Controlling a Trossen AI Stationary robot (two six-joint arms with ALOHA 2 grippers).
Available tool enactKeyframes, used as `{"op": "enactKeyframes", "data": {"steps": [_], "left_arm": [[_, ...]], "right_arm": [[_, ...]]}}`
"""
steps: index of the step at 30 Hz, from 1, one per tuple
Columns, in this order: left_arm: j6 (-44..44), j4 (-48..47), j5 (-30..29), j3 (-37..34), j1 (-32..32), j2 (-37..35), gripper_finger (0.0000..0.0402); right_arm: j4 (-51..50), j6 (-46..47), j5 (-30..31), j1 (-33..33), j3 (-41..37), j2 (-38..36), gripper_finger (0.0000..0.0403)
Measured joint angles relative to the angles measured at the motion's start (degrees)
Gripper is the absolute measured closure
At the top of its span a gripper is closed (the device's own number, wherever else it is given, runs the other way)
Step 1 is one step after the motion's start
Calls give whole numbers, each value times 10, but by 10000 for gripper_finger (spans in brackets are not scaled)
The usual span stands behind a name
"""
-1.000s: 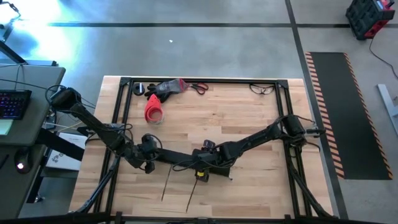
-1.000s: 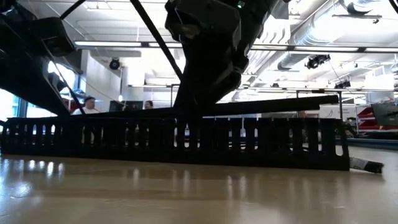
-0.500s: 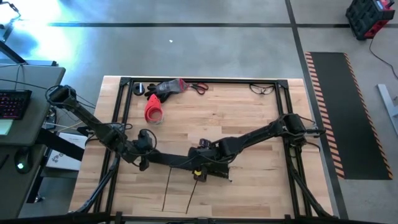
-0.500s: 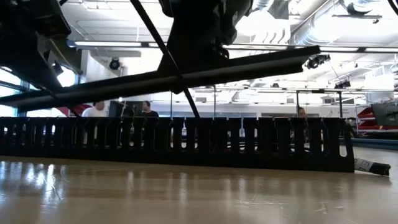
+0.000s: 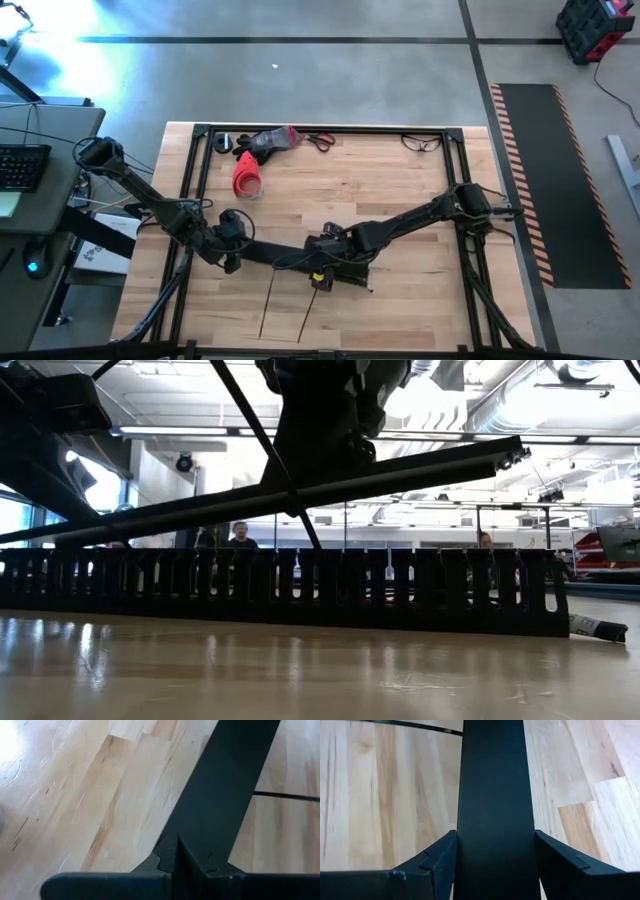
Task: Ziptie cables
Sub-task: Close the cable duct
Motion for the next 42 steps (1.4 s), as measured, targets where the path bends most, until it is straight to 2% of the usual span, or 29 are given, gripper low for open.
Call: {"op": "enactKeyframes", "data": {"steps": [15, 21, 33, 34, 36, 37, 42], "left_arm": [[-5, -6, 14, 0, 0, -2, 402], [-11, -3, 30, -1, -4, -2, 402], [-48, 56, 3, -51, -35, -3, 402], [-45, 55, 5, -50, -35, -4, 402], [-39, 55, 11, -51, -35, -5, 402], [-36, 58, 15, -51, -35, -7, 402], [-36, 58, 16, -51, -35, -9, 402]], "right_arm": [[-4, 25, 10, 4, 0, 0, 197], [4, 23, -4, 4, 0, 1, 197], [-2, 26, -1, 8, 0, 2, 199], [0, 25, 0, 8, 0, 2, 205], [9, 24, -3, 8, 1, 1, 280], [6, 23, -1, 7, 1, 1, 297], [8, 17, -3, 6, 3, 0, 329]]}}
